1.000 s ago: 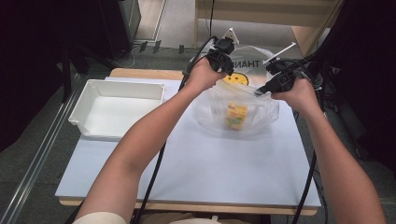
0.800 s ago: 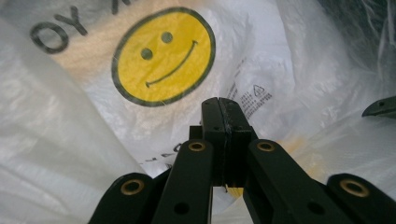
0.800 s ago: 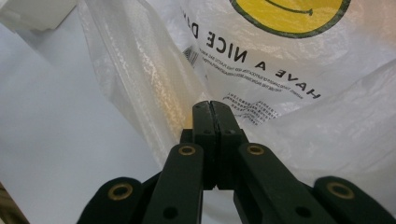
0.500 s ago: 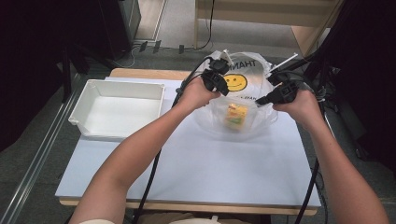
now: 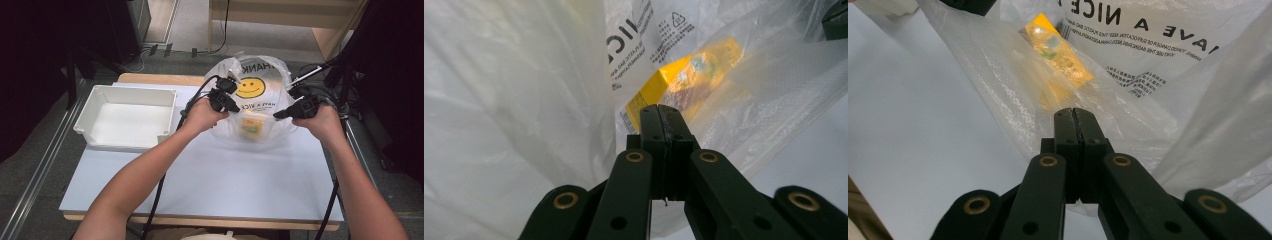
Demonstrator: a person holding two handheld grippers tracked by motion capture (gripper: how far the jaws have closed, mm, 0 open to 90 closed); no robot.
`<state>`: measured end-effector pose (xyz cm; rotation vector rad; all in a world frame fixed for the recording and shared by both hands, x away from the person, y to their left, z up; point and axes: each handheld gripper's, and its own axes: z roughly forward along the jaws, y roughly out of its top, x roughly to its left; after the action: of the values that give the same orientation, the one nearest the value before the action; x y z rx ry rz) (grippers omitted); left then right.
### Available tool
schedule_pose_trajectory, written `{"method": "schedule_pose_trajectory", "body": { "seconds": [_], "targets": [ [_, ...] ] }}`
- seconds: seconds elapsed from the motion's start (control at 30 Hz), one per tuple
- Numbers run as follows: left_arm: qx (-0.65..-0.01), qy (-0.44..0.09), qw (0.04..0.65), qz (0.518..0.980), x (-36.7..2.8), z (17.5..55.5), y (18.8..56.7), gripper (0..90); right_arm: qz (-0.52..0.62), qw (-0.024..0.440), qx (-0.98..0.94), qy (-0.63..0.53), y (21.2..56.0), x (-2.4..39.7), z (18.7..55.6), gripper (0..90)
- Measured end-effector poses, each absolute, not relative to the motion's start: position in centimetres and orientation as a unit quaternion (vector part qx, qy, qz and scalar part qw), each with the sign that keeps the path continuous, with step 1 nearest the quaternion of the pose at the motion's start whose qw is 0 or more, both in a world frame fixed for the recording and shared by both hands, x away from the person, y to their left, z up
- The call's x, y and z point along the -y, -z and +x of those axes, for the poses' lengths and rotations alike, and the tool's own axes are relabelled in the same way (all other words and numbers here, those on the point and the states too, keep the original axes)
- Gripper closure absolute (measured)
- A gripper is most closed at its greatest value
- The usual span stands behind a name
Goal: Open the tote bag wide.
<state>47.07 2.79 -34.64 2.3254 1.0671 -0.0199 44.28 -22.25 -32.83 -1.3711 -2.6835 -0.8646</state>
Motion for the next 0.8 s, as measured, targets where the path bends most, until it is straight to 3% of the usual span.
{"method": "schedule_pose_trajectory", "body": {
  "seconds": [0.8],
  "targets": [
    [-0.396, 0.013, 0.314, 0.863, -3.9, 45.5, 38.0, 90.0, -0.472, -0.001, 0.831, 0.294, 36.8, 23.6, 43.0, 90.0]
  ]
}}
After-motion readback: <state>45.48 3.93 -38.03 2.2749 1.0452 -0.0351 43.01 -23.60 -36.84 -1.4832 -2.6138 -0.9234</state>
